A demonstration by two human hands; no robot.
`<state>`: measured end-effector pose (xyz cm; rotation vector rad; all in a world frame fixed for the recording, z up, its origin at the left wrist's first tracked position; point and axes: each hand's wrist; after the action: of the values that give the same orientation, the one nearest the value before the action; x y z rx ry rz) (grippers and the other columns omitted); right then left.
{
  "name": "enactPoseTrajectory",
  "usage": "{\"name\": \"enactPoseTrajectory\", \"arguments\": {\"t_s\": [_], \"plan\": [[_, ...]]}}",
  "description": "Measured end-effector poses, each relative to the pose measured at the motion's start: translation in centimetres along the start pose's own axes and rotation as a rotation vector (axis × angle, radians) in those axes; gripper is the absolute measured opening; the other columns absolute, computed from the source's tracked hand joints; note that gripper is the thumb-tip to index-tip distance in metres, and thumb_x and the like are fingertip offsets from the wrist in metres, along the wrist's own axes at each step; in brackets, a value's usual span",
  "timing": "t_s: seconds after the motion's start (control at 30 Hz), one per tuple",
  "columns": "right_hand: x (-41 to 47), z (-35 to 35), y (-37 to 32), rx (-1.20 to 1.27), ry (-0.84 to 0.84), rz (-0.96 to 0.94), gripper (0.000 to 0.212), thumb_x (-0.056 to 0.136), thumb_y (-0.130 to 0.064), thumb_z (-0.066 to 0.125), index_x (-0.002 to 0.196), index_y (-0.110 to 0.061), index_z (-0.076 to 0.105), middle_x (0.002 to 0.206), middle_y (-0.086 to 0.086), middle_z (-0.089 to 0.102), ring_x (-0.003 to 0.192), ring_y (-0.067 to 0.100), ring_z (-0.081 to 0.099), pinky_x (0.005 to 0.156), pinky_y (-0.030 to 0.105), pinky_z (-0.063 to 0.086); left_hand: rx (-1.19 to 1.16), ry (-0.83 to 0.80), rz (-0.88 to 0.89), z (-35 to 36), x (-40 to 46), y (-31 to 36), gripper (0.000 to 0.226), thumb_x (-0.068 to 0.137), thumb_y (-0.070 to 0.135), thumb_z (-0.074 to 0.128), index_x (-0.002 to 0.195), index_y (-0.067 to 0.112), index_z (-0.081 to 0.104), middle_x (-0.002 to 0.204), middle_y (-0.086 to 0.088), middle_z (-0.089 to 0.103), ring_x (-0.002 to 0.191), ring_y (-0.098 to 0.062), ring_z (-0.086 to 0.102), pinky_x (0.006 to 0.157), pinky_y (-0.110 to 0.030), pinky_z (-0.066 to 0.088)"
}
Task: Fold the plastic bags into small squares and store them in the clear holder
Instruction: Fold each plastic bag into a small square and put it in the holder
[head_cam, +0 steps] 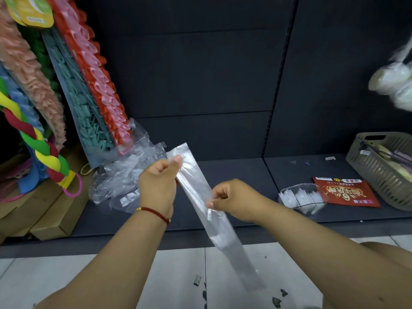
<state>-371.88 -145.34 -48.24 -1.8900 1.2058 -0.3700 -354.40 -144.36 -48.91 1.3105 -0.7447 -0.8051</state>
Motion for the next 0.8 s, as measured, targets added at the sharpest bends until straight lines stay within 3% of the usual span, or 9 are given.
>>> {"name": "enactPoseTrajectory", "arguments": {"t_s": [0.13,0.23,0.33,0.43,0.53,0.67,0.8], "plan": [[-0.3,-0.4,-0.1,0.035,-0.029,-0.009,0.021,0.089,-0.027,0.07,0.079,-0.009,0.068,0.069,-0.001,0.056,0.061,0.01,0.046,0.059,0.022,0.04,-0.021,0.018,-0.021,-0.5,0.7,1.0,0.037,0.082,0.04,0.072,0.075,0.005,0.066,0.075,-0.015,0.06,0.069,-0.027,0.057,0.075,-0.056,0.056],[-0.1,-0.6,0.1,0.112,0.048,-0.005,0.022,0.088,-0.025,0.071,0.078,-0.006,0.068,0.069,0.002,0.058,0.062,0.012,0.048,0.062,0.026,0.042,-0.085,-0.183,-0.161,0.3,-0.6,1.4,0.026,0.094,0.027,0.062,0.096,0.002,0.068,0.085,-0.016,0.072,0.077,-0.029,0.069,0.073,-0.039,0.061],[0.1,-1.0,0.4,0.226,0.152,-0.009,0.022,0.086,-0.022,0.073,0.075,-0.006,0.066,0.07,0.005,0.06,0.067,0.017,0.05,0.067,0.032,0.044,0.027,-0.357,-0.249,0.9,-2.3,0.4,0.024,0.089,0.019,0.067,0.098,-0.003,0.07,0.092,-0.018,0.075,0.089,-0.035,0.071,0.084,-0.04,0.059],[0.1,-1.1,0.3,0.278,0.18,-0.006,0.028,0.086,-0.023,0.073,0.08,0.002,0.064,0.071,0.011,0.057,0.068,0.02,0.047,0.066,0.036,0.044,0.102,-0.324,-0.18,0.8,-2.4,-0.4,0.014,0.087,0.013,0.07,0.088,0.0,0.074,0.088,-0.017,0.075,0.089,-0.035,0.071,0.086,-0.039,0.058],[0.2,-0.7,0.3,0.382,0.204,-0.002,0.041,0.082,-0.036,0.074,0.094,0.003,0.065,0.089,0.022,0.067,0.076,0.02,0.058,0.082,0.045,0.054,0.136,-0.343,-0.107,0.9,-2.6,-0.2,0.012,0.088,0.012,0.069,0.081,0.004,0.075,0.081,-0.011,0.075,0.078,-0.02,0.071,0.076,-0.027,0.056],[0.2,-0.6,0.2,0.492,0.301,-0.013,0.02,0.089,-0.017,0.07,0.085,0.002,0.067,0.08,0.011,0.068,0.074,0.017,0.062,0.073,0.031,0.054,0.106,-0.394,-0.159,1.3,-3.4,-0.1,0.015,0.085,0.02,0.073,0.077,0.007,0.074,0.081,-0.011,0.075,0.072,-0.014,0.068,0.072,-0.025,0.051],[0.3,-0.2,0.2,0.593,0.3,0.016,0.014,0.091,-0.011,0.066,0.089,0.002,0.069,0.093,0.018,0.072,0.08,0.019,0.066,0.085,0.036,0.056,0.066,-0.327,-0.199,1.3,-3.2,-0.3,0.013,0.088,0.014,0.07,0.079,0.006,0.074,0.086,-0.015,0.074,0.079,-0.023,0.067,0.076,-0.031,0.053]]}}
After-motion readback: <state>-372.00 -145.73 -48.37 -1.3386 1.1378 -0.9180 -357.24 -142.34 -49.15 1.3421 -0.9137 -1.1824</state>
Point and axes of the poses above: each hand's wrist, its own x-axis towards the middle knuckle, its own z-axis out of the palm, y = z × x
